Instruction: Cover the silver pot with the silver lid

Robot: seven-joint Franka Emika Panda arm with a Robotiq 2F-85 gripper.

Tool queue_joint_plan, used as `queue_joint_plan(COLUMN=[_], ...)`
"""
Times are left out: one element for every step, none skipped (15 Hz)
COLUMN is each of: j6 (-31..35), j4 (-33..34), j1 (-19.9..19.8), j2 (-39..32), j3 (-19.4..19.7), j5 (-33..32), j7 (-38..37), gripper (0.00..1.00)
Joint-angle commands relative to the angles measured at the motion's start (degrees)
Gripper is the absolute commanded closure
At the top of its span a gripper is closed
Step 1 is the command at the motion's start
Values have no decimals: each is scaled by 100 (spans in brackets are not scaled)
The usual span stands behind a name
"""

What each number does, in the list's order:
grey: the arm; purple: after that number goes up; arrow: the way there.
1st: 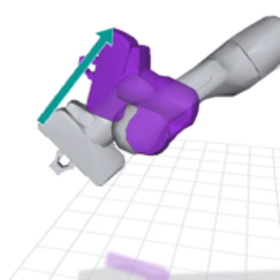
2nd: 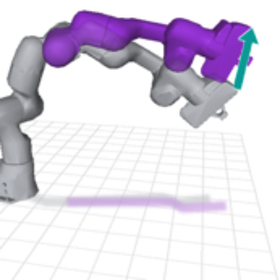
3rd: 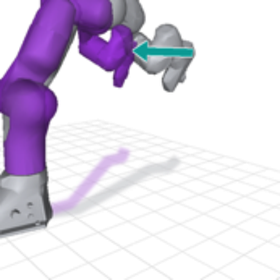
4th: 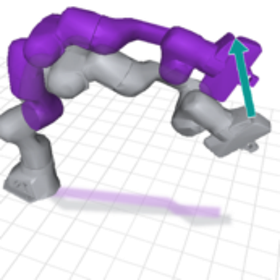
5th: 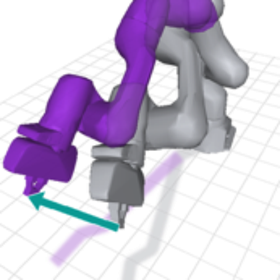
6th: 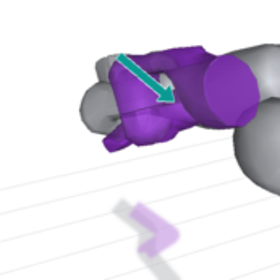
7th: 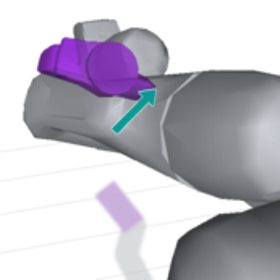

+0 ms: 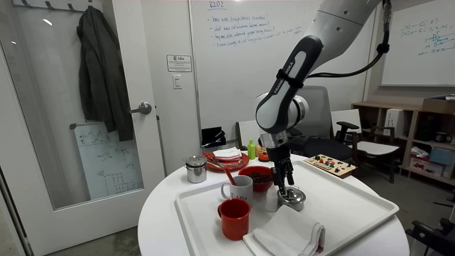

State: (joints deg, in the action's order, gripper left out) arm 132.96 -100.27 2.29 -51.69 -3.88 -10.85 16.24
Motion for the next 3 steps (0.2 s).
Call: queue_joint_plan(j6=[-19,-19,-19], j4=[29,29,29], j1=[-2,-1,-1], j2=[-25,-32,-36], j3=[-6,-8,-8], j5=[-4,-4,-4], j7=[-3,-3,-3], gripper=[0,0,0])
